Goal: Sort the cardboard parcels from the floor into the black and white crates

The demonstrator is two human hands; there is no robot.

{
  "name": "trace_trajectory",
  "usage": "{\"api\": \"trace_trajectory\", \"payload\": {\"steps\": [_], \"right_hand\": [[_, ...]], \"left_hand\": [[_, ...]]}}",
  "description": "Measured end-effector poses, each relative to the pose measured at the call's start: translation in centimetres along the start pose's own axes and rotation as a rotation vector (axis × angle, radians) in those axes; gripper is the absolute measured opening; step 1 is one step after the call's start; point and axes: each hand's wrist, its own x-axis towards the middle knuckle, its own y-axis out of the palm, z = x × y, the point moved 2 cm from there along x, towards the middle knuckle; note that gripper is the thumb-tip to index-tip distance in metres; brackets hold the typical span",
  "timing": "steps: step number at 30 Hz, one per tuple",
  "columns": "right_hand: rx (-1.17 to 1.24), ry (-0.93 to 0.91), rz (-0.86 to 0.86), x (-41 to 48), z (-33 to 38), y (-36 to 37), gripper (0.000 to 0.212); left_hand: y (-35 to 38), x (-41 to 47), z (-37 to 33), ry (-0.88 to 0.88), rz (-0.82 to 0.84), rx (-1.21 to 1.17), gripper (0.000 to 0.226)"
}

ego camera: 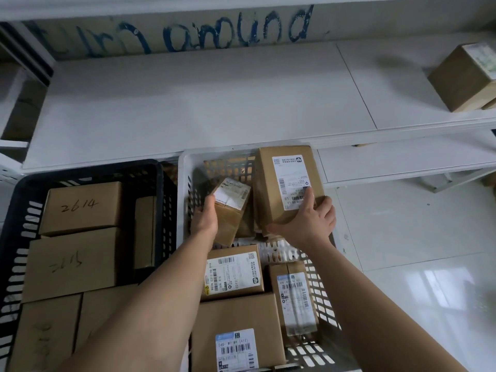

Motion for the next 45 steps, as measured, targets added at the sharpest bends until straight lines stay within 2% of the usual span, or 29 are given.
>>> {"api": "trace_trajectory", "payload": {"steps": [3, 5, 7, 9, 11, 15, 19, 21, 25, 29, 33, 37, 40, 45], "right_hand": [[-0.008, -0.022, 0.010, 0.0, 0.0, -0.1, 0.128], [-0.013, -0.022, 0.018, 0.0, 0.0, -0.2, 0.129], [-0.017, -0.021, 0.019, 0.0, 0.0, -0.2, 0.129], [-0.026, -0.018, 0.018, 0.0, 0.1, -0.2, 0.129], [-0.033, -0.013, 0.015, 0.0, 0.1, -0.2, 0.129], [-0.045, -0.004, 0.023, 0.0, 0.0, -0.2, 0.131], [-0.029, 0.047, 0.032, 0.0, -0.2, 0.2, 0.140], [0.017, 0.032, 0.016, 0.0, 0.0, -0.2, 0.137], [0.103, -0.023, -0.035, -0.1, 0.3, -2.2, 0.130], [0.147, -0.063, -0.064, -1.0, -0.4, -4.7, 0.128], [0.262, -0.104, -0.116, -2.0, -1.2, -7.4, 0.120], [0.257, -0.132, -0.187, -2.2, -1.6, -9.6, 0.119], [0.209, -0.128, -0.215, -1.6, -2.5, -10.7, 0.125], [0.102, -0.116, -0.200, -0.2, -4.2, -10.3, 0.130]], "left_hand": [[-0.1, 1.1, 1.7, -0.028, 0.019, -0.176, 0.083], [0.5, 1.7, 2.0, -0.016, 0.032, -0.203, 0.081], [1.0, 0.8, 1.4, 0.007, 0.033, -0.097, 0.075], [1.1, 0.4, 1.1, 0.052, -0.055, 0.048, 0.053], [0.9, 0.7, 0.8, 0.133, -0.133, 0.178, 0.046], [1.9, 0.9, 0.5, 0.324, -0.006, 0.507, 0.094], [2.9, 1.2, 0.6, 0.349, 0.055, 0.672, 0.103], [3.0, 1.4, 0.8, 0.340, 0.035, 0.677, 0.100], [2.0, 1.2, 1.5, 0.384, -0.105, 0.757, 0.084], [1.3, 1.4, 1.2, 0.414, -0.089, 0.887, 0.074], [2.5, -0.5, 0.0, 0.592, -0.195, 1.004, 0.070], [5.3, -3.1, -0.3, 0.735, -0.098, 0.902, 0.057], [7.5, -3.3, 0.4, 0.695, 0.049, 0.879, 0.063], [11.0, -3.1, 1.1, 0.506, 0.102, 0.887, 0.084]]}}
